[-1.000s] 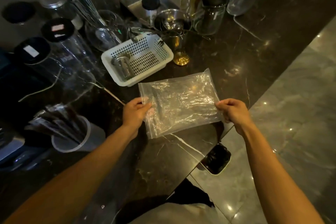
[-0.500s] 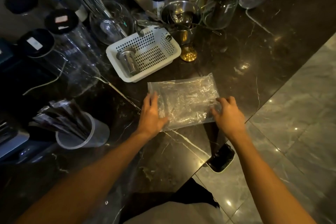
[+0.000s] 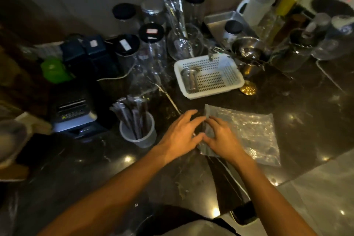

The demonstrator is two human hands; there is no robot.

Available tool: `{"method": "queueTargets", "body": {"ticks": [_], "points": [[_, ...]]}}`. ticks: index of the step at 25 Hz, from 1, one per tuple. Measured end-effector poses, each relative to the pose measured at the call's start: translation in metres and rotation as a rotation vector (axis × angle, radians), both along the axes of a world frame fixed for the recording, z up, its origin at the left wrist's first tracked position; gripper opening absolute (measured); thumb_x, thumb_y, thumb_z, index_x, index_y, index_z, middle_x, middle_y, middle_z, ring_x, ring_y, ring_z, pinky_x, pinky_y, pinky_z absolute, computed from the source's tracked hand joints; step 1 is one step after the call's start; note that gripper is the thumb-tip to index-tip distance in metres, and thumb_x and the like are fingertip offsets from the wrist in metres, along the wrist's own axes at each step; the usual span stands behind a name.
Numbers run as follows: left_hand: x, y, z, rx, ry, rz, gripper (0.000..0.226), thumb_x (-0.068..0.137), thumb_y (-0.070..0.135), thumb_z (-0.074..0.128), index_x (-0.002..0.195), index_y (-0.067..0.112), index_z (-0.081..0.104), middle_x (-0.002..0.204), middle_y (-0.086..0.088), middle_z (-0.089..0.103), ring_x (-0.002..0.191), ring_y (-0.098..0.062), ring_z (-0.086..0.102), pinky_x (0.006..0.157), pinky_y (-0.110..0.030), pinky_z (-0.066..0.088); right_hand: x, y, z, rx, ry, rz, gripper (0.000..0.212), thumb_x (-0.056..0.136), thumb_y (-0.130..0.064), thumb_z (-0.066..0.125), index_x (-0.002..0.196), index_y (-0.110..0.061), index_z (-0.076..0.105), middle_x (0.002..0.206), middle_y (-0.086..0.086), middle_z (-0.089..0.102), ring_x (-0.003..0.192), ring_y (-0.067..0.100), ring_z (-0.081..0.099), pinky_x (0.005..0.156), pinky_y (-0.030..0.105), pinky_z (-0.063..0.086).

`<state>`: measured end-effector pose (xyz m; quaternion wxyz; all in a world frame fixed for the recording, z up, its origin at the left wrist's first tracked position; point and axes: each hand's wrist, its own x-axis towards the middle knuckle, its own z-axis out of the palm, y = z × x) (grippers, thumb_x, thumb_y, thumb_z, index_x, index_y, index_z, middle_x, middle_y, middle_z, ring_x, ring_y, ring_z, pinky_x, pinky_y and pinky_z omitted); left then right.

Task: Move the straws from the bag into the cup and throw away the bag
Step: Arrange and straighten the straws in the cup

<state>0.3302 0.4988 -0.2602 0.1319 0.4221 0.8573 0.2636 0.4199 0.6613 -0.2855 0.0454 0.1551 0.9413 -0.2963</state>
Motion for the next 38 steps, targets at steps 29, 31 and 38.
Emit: {"method": "queueTargets", "body": {"ticks": [29, 31, 38], "points": [[-0.030, -0.179, -0.033, 0.509, -0.614, 0.583, 0.086, 0.064, 0.058, 0.091, 0.134, 0.071, 0.042, 0.137, 0.034, 0.059, 0.129, 0.007, 0.057, 0.106, -0.020, 0.050, -0.093, -0.127, 0.014, -0.739, 0.098, 0.225, 0.060, 0.087, -0.016, 0.085, 0.136, -0.037, 0.057, 0.130, -0.020, 0.071, 0.124, 0.004, 0.067, 0.099, 0.022, 0.055], [-0.031, -0.180, -0.034, 0.511, -0.612, 0.573, 0.093, 0.061, 0.057, 0.092, 0.138, 0.067, 0.041, 0.142, 0.027, 0.058, 0.132, 0.004, 0.055, 0.108, -0.021, 0.048, -0.097, -0.124, 0.015, -0.762, 0.103, 0.232, 0.055, 0.092, -0.011, 0.079, 0.142, -0.024, 0.059, 0.133, -0.008, 0.073, 0.127, 0.009, 0.066, 0.103, 0.025, 0.054], [-0.039, -0.175, -0.030, 0.425, -0.487, 0.560, 0.092, 0.070, 0.045, 0.091, 0.148, 0.048, 0.042, 0.144, 0.021, 0.054, 0.131, 0.005, 0.054, 0.110, -0.021, 0.047, -0.110, -0.118, 0.023, -0.456, 0.233, 0.185, 0.025, 0.098, -0.020, 0.073, 0.123, -0.022, 0.075, 0.117, 0.001, 0.072, 0.115, 0.017, 0.064, 0.098, 0.036, 0.056]]}}
